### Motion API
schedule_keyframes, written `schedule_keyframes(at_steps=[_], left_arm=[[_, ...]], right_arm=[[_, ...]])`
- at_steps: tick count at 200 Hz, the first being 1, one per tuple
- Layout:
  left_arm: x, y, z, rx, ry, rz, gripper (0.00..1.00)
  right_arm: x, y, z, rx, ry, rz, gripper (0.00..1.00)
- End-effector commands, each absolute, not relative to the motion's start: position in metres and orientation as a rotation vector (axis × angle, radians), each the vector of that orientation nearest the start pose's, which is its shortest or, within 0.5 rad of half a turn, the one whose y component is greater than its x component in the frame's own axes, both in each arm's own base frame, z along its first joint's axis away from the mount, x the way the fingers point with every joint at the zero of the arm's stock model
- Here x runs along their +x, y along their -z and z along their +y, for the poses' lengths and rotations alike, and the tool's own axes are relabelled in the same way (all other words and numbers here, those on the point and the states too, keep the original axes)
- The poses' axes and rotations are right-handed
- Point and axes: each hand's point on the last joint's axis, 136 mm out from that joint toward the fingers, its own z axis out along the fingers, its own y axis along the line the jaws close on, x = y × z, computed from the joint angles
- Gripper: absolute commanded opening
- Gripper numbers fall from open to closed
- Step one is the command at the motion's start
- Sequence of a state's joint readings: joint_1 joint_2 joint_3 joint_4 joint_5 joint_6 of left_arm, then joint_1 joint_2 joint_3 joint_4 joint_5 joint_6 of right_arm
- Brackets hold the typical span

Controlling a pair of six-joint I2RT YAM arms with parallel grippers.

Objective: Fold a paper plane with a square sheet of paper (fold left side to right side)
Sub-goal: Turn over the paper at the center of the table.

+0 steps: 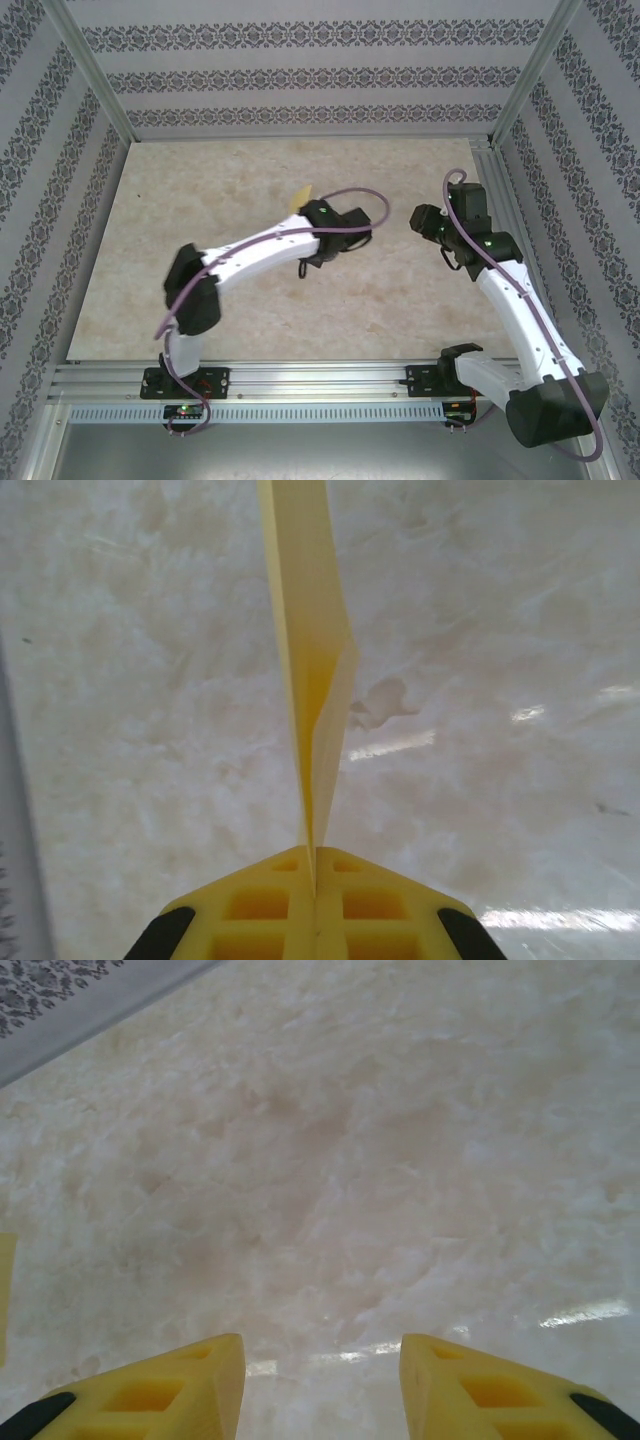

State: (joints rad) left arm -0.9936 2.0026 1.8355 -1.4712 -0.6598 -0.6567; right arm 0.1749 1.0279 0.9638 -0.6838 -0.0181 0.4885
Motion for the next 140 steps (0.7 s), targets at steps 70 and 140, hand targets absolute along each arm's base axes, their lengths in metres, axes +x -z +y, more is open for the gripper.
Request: schedule_keyframes(at_steps=[70, 140], left_arm=[[0.275, -0.089, -0.282, 0.797, -1.059, 2.633, 0.07], [0.258, -0.063, -0.349, 0.839, -0.39, 2.843, 0.43]], right_arm=[[0.274, -0.214, 0.009, 0.464, -0.236, 2.3, 0.46], [0.271, -0.212, 0.0, 0.51, -0.283, 2.299, 0.46]])
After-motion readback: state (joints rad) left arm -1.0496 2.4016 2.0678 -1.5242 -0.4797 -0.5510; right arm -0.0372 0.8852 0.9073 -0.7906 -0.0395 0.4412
